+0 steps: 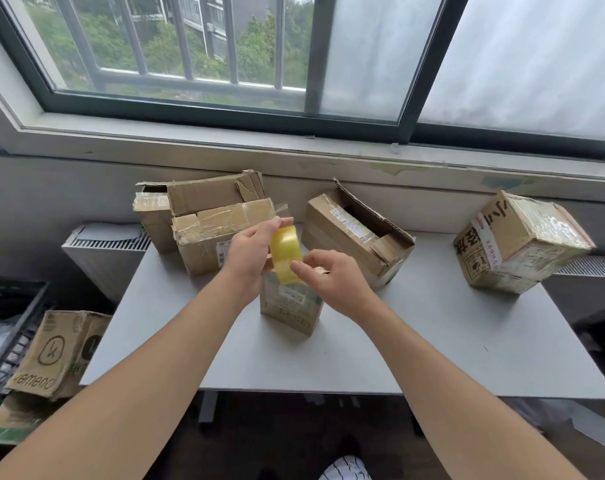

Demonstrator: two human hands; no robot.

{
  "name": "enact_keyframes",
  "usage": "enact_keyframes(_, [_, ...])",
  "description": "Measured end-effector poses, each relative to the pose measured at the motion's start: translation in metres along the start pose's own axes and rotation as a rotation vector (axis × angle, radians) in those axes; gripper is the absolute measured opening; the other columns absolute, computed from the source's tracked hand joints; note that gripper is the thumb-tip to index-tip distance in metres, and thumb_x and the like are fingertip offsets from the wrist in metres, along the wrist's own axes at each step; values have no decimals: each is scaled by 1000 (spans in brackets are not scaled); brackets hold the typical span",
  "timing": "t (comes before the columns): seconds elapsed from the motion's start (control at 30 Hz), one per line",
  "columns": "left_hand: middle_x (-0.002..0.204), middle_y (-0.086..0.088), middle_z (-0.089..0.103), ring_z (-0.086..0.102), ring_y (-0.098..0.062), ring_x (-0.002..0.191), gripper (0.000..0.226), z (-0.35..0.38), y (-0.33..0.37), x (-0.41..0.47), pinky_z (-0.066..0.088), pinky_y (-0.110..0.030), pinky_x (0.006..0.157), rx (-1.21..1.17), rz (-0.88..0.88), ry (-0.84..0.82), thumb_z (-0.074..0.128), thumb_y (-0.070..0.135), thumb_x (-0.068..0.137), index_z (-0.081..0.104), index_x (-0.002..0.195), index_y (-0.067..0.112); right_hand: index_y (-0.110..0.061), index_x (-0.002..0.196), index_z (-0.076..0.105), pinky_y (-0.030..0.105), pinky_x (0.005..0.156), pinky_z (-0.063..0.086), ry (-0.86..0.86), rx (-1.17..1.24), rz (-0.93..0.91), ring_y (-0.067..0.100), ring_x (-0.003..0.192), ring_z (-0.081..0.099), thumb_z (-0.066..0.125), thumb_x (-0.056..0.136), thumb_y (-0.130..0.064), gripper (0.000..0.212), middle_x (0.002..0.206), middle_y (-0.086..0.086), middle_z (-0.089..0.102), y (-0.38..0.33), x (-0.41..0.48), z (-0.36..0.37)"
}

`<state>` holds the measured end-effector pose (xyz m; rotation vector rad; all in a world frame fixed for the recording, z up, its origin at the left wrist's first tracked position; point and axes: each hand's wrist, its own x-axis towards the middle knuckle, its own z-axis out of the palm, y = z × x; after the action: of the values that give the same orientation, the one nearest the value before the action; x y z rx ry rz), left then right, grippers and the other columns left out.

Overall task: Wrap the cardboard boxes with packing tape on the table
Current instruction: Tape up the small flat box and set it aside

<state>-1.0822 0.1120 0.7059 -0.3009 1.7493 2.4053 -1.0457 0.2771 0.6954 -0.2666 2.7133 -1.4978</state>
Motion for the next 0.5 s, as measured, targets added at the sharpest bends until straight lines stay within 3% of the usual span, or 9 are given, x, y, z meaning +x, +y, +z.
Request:
enact_keyframes(0.07, [81, 8, 73, 57, -7, 63, 21, -1, 0, 3, 41, -24, 58, 75, 18, 9, 60, 24, 103, 80, 96, 21, -22, 81, 69, 25, 70, 43, 20, 42, -39, 1, 69, 55, 68, 97, -33, 20, 71, -15, 63, -4, 5, -13])
enact_keyframes(0.2, [74, 11, 72, 58, -4, 64, 11, 3, 0, 5, 44, -16, 55, 175, 42, -12, 69, 16, 97, 79, 101, 13, -26, 72, 56, 27, 58, 37, 61, -23, -51, 4, 56, 40, 65, 99, -25, 28, 60, -13, 46, -22, 16, -44])
enact_keyframes(0.33, [70, 8, 67, 50, -9, 62, 9, 10, 4, 12, 37, -20, 51, 155, 7, -45, 70, 19, 96, 74, 89, 14, -28, 67, 51, 20, 56, 33, 44, -69, -100, 3, 55, 38, 64, 99, -23, 35, 55, -16, 43, -33, 22, -58])
enact_keyframes(0.5, [75, 6, 74, 58, -7, 61, 20, 2, 7, 21, 43, -21, 56, 337, 71, -103, 72, 30, 97, 78, 89, 13, -23, 69, 54, 28, 59, 36, 32, -146, -103, 7, 58, 40, 65, 99, -30, 32, 62, -9, 45, -29, 23, -69])
